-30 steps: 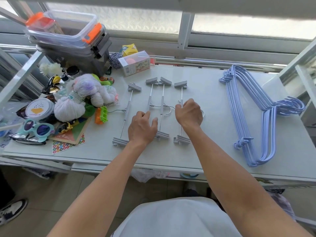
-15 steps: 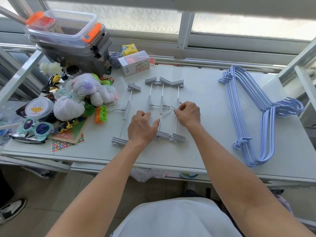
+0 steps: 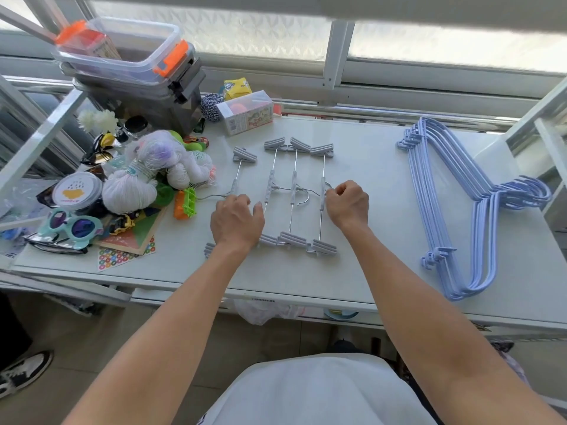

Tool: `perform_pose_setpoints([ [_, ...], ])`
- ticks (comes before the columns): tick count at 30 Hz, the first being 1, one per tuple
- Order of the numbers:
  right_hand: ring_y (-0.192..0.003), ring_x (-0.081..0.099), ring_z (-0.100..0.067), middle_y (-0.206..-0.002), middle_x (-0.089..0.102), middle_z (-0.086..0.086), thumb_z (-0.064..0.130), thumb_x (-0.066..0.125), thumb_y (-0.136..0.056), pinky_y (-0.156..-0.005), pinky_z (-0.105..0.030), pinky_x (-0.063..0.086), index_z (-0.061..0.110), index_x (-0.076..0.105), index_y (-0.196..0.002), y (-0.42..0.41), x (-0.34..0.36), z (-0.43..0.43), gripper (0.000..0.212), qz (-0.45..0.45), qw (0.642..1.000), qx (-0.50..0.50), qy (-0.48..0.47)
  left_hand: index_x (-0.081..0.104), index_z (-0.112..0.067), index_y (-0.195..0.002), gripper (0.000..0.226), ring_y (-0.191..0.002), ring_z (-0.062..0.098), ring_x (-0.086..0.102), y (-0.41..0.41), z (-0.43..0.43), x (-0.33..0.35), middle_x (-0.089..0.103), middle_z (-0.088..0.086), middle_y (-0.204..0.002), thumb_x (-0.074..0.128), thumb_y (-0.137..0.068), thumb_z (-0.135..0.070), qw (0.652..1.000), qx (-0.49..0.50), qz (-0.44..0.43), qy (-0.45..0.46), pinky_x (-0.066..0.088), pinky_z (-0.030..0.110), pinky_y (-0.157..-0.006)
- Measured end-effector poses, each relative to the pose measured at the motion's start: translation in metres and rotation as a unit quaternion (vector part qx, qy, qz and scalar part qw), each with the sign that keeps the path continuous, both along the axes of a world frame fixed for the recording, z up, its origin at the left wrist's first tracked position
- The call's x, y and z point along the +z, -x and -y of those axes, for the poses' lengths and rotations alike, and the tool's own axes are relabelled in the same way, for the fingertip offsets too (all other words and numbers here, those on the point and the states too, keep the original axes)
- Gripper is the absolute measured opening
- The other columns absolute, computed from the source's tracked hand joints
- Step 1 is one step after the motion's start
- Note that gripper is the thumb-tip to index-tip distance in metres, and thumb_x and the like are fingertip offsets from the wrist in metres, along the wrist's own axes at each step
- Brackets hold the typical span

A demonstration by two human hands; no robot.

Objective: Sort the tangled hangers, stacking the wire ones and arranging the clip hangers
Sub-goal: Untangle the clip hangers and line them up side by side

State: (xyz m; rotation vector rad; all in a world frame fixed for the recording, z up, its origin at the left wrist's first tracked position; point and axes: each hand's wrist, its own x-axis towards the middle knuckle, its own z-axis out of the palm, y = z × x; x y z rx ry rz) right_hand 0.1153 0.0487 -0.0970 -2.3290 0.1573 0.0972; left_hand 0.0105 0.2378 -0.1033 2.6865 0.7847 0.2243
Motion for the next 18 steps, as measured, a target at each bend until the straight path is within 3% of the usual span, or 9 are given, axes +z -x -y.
perform_pose_setpoints([
  [5,-0.082,0.058,-0.026,-0.082,0.063,-0.003,0.022,0.052,-0.087,-0.072,-0.031,0.047,0.010,0.061,-0.090,0.005,-0.001,-0.006,0.016,0.016,1.000,0.017,0.009,0.072,-0.019,-0.084,0.041,-0.098,0.029,0.057,0.000,-0.002,0.000,0.070,0.005,-0.088,0.047,-0.089,-0.051,0.994,-0.047,-0.092,-0.027,0.040,0.037,-0.084],
  [11,-0.081,0.056,-0.024,-0.084,0.063,-0.002,0.021,0.055,-0.083,-0.069,-0.027,0.041,0.011,0.060,-0.090,0.012,-0.006,0.001,0.014,0.017,1.000,0.019,0.017,0.069,-0.018,-0.087,0.032,-0.092,0.029,0.063,0.000,0.000,0.003,0.070,0.006,-0.091,0.047,-0.090,-0.041,0.993,-0.056,-0.102,-0.008,0.041,0.035,-0.084],
  [18,-0.071,0.053,-0.028,-0.073,0.062,-0.003,0.015,0.053,-0.081,-0.063,-0.028,0.040,0.010,0.058,-0.083,0.018,-0.005,0.012,0.008,0.089,0.993,-0.072,0.007,0.063,-0.005,-0.102,0.031,-0.099,0.037,0.061,0.004,0.001,0.007,0.066,0.019,-0.106,0.041,-0.092,-0.025,0.992,-0.037,-0.118,0.025,0.047,0.036,-0.079],
])
